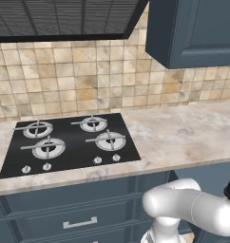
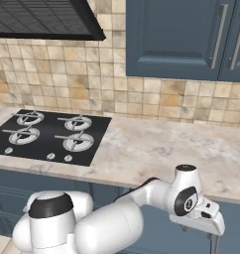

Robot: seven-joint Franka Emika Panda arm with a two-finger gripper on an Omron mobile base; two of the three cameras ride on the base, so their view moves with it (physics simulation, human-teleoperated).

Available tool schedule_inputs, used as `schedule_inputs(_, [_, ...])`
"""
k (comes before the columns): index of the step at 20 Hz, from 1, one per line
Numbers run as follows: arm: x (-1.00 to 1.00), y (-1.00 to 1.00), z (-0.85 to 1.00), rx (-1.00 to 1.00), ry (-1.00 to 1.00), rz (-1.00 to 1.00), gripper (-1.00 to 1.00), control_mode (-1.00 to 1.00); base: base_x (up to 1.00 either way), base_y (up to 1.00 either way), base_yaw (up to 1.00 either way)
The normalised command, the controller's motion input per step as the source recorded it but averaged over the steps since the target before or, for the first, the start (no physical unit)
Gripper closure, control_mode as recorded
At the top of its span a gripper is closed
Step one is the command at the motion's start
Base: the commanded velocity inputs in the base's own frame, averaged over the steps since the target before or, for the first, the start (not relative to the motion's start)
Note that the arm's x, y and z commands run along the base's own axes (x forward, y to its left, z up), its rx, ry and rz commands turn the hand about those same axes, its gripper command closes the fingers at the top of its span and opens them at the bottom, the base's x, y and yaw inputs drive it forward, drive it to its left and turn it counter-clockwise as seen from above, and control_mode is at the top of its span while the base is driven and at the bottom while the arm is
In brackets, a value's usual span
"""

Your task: Take the tongs from the drawer on the right and place them on the dining counter next to the tray containing the kebab skewer.

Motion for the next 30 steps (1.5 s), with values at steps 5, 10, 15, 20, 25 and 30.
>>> schedule_inputs(5, [0.00, 0.00, 0.00, 0.13, 0.10, 0.12, -1.00, -1.00, 0.00, 0.00, 0.00])
schedule_inputs(10, [0.03, 0.00, -0.06, 0.05, 0.06, 0.09, -1.00, -1.00, 0.00, 0.00, 0.00])
schedule_inputs(15, [0.05, 0.00, -0.12, 0.03, 0.00, 0.07, -1.00, -1.00, 0.00, 0.00, 0.00])
schedule_inputs(20, [0.03, 0.00, -0.19, 0.04, 0.00, 0.06, -1.00, -1.00, 0.00, 0.00, 0.00])
schedule_inputs(25, [0.06, 0.00, -0.11, 0.08, 0.00, 0.04, -1.00, -1.00, 0.00, 0.00, 0.00])
schedule_inputs(30, [0.03, 0.00, -0.06, 0.08, 0.00, 0.04, -1.00, -1.00, 0.00, 0.00, 0.00])
